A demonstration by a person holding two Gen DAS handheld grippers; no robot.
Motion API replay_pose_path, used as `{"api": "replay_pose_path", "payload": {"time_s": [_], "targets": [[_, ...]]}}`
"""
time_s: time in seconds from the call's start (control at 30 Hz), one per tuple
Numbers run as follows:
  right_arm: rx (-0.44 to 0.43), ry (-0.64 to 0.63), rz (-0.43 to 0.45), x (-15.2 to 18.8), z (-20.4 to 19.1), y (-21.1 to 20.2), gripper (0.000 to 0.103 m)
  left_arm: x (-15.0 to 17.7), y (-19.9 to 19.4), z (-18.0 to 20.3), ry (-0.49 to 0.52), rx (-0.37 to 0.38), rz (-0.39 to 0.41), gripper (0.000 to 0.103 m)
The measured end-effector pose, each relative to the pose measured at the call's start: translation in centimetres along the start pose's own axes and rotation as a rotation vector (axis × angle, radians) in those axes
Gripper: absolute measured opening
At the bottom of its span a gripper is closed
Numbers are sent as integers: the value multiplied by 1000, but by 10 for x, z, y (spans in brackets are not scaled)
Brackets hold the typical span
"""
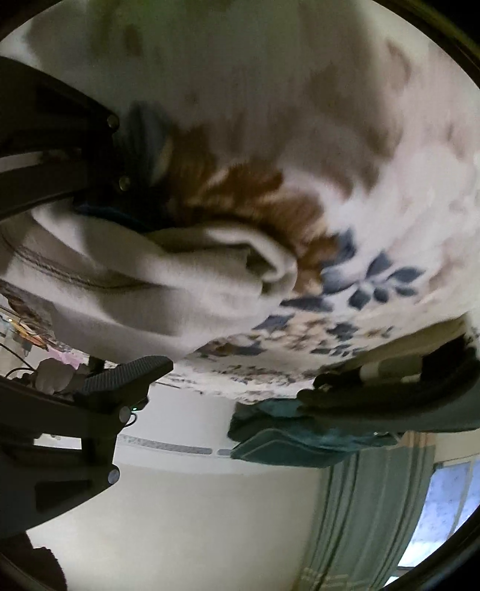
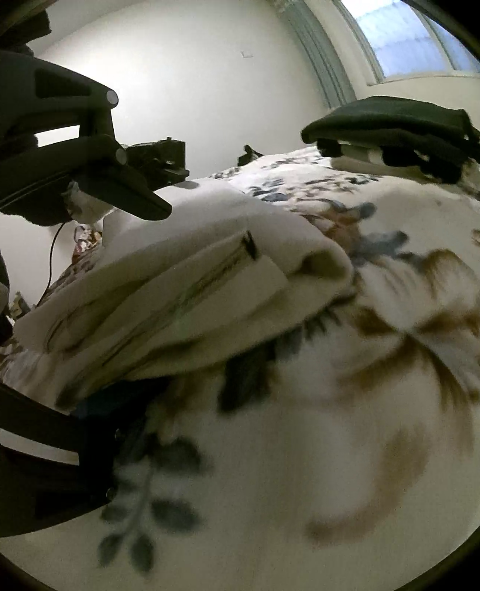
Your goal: Fold small clothes
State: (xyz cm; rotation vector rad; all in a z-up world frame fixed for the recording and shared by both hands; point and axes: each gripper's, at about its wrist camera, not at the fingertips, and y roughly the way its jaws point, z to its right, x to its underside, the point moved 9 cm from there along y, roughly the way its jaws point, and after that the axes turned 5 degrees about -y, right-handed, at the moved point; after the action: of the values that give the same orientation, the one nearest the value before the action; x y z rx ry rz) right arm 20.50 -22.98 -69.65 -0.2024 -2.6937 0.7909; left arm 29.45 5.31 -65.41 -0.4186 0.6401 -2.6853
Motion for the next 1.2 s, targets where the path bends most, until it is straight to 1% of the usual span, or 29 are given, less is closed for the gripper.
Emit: {"api": "replay_pose_path", "payload": {"time_s": [0.13,0.2,0.23,0.27,0.3,0.33,0.37,0.4,0.5,0.63,0.7,0.77,0.87,0.97,1.03,1.17,1.2], "targets": [[9,-30,-37,-1,-8,14,85,2,4,8,27,-16,-9,62],[18,-43,-41,0,-11,17,82,3,4,11,54,-44,-3,62],[26,-51,-40,0,-14,18,80,4,3,10,64,-52,1,60],[40,-56,-36,-1,-15,19,71,5,1,11,85,-69,6,59],[57,-65,-32,0,-16,19,57,6,1,12,116,-101,12,56],[78,-71,-30,1,-16,19,48,8,3,14,144,-127,10,38],[95,-70,-26,0,-16,20,36,10,3,16,176,-164,8,26],[108,-68,-19,0,-16,19,30,10,3,15,190,-182,8,19],[114,-57,7,0,-17,17,21,10,-2,18,217,-206,19,16],[139,-46,51,1,-28,11,19,12,-8,34,253,-233,22,15],[145,-41,66,1,-38,7,18,12,-12,44,254,-230,22,15],[153,-51,75,2,-56,3,18,10,-18,55,256,-226,27,15],[162,-78,88,-2,-85,-7,17,-3,-29,78,270,-216,45,15],[159,-104,120,-17,-123,-19,17,-26,-43,106,289,-210,68,15],[144,-123,146,-33,-152,-27,17,-45,-54,129,314,-208,93,15],[149,-197,190,-84,-217,-37,17,-95,-69,175,346,-200,148,15],[150,-209,200,-96,-228,-39,17,-114,-71,191,363,-205,168,15]]}}
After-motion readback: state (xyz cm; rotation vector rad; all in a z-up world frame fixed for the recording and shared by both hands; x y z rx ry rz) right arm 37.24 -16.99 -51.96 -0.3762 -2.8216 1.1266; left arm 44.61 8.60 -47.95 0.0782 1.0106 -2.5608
